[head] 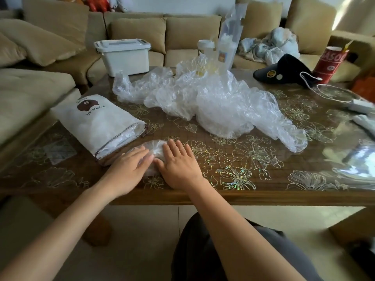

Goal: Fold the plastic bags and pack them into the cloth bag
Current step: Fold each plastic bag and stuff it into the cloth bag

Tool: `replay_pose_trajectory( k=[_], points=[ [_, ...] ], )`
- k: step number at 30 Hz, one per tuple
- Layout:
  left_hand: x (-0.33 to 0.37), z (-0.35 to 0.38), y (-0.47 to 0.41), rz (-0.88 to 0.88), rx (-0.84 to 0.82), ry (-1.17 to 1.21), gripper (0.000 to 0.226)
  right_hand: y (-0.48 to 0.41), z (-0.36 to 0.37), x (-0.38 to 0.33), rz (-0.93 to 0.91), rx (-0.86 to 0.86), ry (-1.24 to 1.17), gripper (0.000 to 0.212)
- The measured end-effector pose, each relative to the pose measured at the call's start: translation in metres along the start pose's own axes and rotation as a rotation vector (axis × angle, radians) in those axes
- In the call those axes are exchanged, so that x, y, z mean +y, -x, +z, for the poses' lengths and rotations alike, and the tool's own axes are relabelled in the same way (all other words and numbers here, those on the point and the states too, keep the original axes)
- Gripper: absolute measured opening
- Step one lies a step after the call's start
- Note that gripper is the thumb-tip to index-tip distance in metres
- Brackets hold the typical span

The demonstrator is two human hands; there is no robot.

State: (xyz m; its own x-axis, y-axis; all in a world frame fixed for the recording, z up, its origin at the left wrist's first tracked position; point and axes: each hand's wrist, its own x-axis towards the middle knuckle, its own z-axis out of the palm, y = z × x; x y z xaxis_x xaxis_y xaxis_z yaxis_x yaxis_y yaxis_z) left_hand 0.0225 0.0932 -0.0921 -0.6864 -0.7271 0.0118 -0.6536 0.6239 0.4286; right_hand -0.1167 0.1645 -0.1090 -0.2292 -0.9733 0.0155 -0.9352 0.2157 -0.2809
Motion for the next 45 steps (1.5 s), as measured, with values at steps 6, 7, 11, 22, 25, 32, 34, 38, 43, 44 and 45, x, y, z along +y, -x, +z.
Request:
replay_pose_trajectory(
  k=[6,7,11,22,25,32,34,38,43,44,45],
  points=[
    [0.023,-0.013,-0.038,0.098,0.101,-0.065,0.033,0.005,-0.025,0.009,0.075,0.447,-0.387,0.034],
    [0.025,-0.011,-0.047,0.063,0.007,-0.095,0.04,0.007,-0.031,0.014,0.131,0.497,-0.419,0.032],
    [0.029,-0.017,-0.076,-0.066,-0.18,-0.2,0.046,0.016,-0.047,0.031,0.386,0.501,-0.567,0.031],
    [0.039,-0.059,-0.054,-0.206,-0.246,0.685,0.011,0.027,-0.071,0.053,0.376,0.25,-1.358,0.056],
    [0.04,-0.06,-0.033,-0.225,-0.279,1.068,0.037,0.025,-0.074,0.046,0.216,-0.068,-1.586,0.073],
    [0.047,-0.056,-0.003,-0.239,-0.233,1.147,0.026,0.015,-0.06,0.019,0.249,-0.04,-1.693,0.026],
    [0.045,-0.057,0.0,-0.277,-0.197,1.13,0.022,0.014,-0.062,0.016,0.212,0.01,-1.691,0.014],
    [0.041,-0.057,0.003,-0.328,-0.1,1.141,0.022,0.013,-0.061,0.011,0.105,-0.075,-1.711,0.017],
    [0.044,-0.057,0.008,-0.44,-0.169,1.3,0.027,0.018,-0.064,0.012,0.015,0.006,-1.566,0.044],
    [0.043,-0.059,0.009,-0.45,-0.205,1.337,0.032,0.019,-0.064,0.011,0.012,0.012,-1.523,0.052],
    [0.043,-0.062,0.011,-0.449,-0.253,1.37,0.037,0.019,-0.064,0.011,0.002,0.02,-1.465,0.057]
  ],
)
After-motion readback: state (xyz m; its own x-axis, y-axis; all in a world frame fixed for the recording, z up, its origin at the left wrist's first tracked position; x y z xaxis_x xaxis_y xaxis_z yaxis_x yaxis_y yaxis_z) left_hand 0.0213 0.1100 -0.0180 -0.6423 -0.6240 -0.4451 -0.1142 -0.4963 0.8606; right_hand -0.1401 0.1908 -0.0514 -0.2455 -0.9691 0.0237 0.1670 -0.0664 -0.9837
